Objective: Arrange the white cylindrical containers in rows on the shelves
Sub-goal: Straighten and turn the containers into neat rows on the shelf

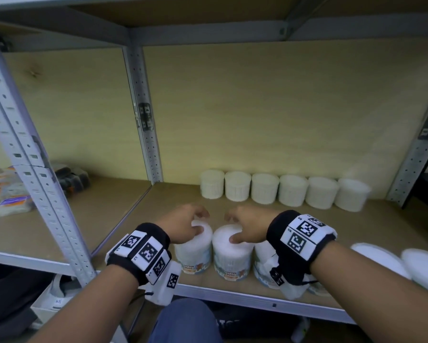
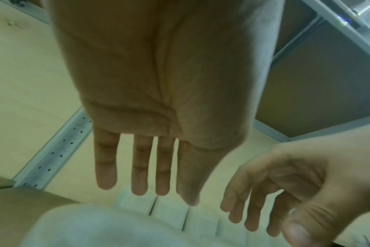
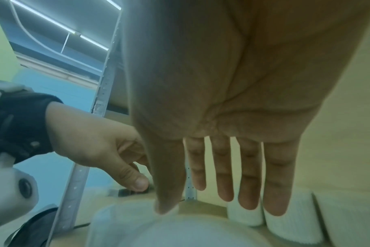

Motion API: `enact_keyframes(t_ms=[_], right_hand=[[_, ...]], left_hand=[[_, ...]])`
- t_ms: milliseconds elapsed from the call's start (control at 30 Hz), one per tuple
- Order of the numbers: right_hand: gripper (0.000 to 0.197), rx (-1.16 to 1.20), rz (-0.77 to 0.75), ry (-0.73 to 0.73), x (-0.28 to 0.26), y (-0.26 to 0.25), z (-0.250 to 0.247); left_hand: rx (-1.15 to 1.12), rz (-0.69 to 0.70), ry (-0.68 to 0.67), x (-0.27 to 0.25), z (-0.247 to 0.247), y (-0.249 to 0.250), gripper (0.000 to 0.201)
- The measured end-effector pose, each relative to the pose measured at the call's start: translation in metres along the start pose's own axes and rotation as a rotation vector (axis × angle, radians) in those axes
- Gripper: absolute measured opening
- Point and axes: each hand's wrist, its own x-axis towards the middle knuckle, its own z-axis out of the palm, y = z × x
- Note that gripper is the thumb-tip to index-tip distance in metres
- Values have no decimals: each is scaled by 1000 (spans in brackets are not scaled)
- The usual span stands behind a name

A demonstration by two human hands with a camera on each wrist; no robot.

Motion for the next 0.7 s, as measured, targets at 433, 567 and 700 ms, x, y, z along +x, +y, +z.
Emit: enact_keyframes(t_ms=[433, 567, 700], right_hand=[[35, 112, 277, 239, -50, 153, -57], [37, 95, 400, 221, -66, 208, -68], [38, 87, 484, 223, -73, 255, -72]], left_hand=[[-124, 162, 142, 88, -19, 113, 40], [-112, 208, 99, 126, -12, 156, 40], [-94, 240, 40, 164, 0, 194, 41]])
